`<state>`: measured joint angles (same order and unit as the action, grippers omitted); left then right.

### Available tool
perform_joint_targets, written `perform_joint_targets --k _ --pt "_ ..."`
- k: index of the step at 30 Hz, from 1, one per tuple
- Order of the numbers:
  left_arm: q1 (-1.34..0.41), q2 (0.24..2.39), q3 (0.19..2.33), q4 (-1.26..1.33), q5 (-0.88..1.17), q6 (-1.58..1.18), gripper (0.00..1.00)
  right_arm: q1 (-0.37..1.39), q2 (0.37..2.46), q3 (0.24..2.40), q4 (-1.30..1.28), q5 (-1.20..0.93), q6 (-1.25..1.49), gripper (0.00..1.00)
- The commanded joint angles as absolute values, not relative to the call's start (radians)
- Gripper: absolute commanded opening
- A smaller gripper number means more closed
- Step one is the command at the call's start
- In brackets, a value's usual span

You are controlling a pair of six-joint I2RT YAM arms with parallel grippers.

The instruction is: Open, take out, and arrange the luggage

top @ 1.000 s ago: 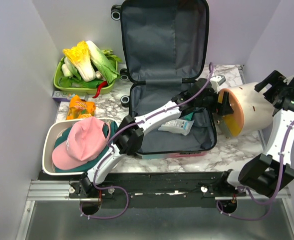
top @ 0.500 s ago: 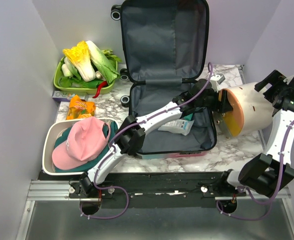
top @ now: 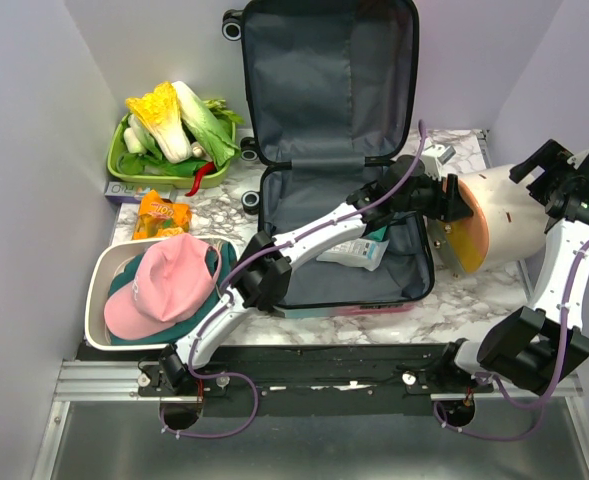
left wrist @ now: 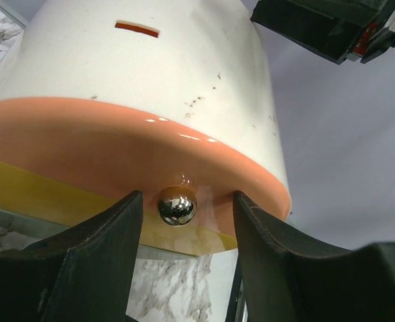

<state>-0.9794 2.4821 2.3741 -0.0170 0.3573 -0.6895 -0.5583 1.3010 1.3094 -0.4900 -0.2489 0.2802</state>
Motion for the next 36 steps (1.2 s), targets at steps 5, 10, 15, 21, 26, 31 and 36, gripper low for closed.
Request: perform_joint_targets --k 5,10,15,21,26,31,36 --pt "-0.991 2.522 2.393 0.015 0.414 -0.706 0.59 -0.555 1.290 1.275 -0.545 -0.261 0.296 1.00" --pt "-0.992 2.520 2.378 0.032 0.428 -0.712 0.54 -0.555 1.285 1.270 -0.542 -0.261 0.299 1.00" --pt "-0.992 2.508 2.375 0.049 0.428 -0.719 0.35 -0.555 1.285 1.267 -0.538 -0.261 0.299 1.00" --pt "-0.992 2.421 2.277 0.026 0.416 -0.672 0.02 -0.555 1.296 1.267 -0.538 -0.249 0.295 1.00" --pt "-0.986 2.245 2.096 -0.037 0.407 -0.585 0.00 -0.555 1.305 1.269 -0.538 -0.239 0.295 1.00" --pt "-0.970 2.109 1.892 -0.060 0.409 -0.540 0.00 -0.555 1.313 1.266 -0.538 -0.244 0.295 1.00" --pt "-0.966 2.014 1.784 -0.084 0.408 -0.505 0.00 -0.555 1.308 1.266 -0.537 -0.245 0.296 1.00"
